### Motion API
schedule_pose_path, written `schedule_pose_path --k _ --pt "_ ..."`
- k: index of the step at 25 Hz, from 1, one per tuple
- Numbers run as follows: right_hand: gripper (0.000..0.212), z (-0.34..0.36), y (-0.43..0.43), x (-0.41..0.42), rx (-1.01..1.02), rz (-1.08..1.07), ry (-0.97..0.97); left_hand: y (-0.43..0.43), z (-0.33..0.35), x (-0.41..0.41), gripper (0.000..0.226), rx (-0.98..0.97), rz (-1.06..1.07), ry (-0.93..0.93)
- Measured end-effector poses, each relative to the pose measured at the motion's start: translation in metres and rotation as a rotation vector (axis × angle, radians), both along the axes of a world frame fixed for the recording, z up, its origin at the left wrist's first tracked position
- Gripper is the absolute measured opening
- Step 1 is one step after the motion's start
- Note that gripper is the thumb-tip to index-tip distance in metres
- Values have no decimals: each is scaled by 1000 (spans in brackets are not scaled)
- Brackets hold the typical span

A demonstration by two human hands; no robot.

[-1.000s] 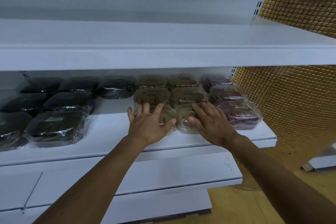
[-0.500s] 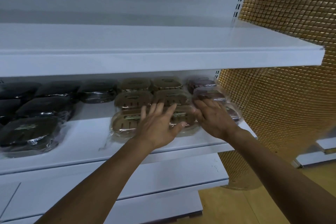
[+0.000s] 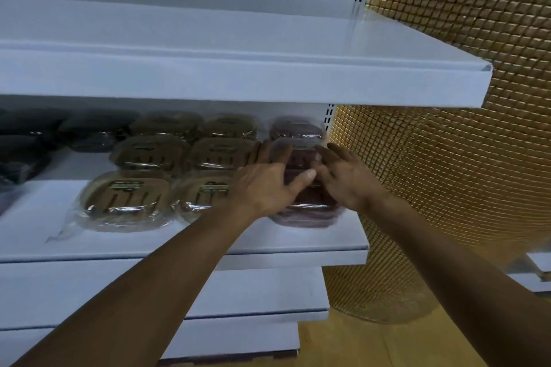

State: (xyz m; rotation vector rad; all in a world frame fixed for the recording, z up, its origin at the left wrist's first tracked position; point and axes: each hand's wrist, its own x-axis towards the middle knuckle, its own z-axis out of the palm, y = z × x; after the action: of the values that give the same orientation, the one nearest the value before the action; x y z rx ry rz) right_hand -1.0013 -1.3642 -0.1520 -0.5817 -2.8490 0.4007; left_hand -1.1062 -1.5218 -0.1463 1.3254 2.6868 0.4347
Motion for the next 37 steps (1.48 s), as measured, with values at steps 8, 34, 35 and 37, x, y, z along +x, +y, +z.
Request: schedule_pose_path --k 8,34,35,37 --pt "47 -22 49 -53 -151 -17 22 67 -28 -47 58 105 121 -108" --pt "60 -34 55 -50 -473 14 118 77 -24 -55 66 197 176 -228" --pt "55 -34 52 -45 -513 16 123 72 -23 -48 65 152 167 -256" --pt "43 -34 47 -39 -605 1 154 67 -21 -38 67 100 173 -306"
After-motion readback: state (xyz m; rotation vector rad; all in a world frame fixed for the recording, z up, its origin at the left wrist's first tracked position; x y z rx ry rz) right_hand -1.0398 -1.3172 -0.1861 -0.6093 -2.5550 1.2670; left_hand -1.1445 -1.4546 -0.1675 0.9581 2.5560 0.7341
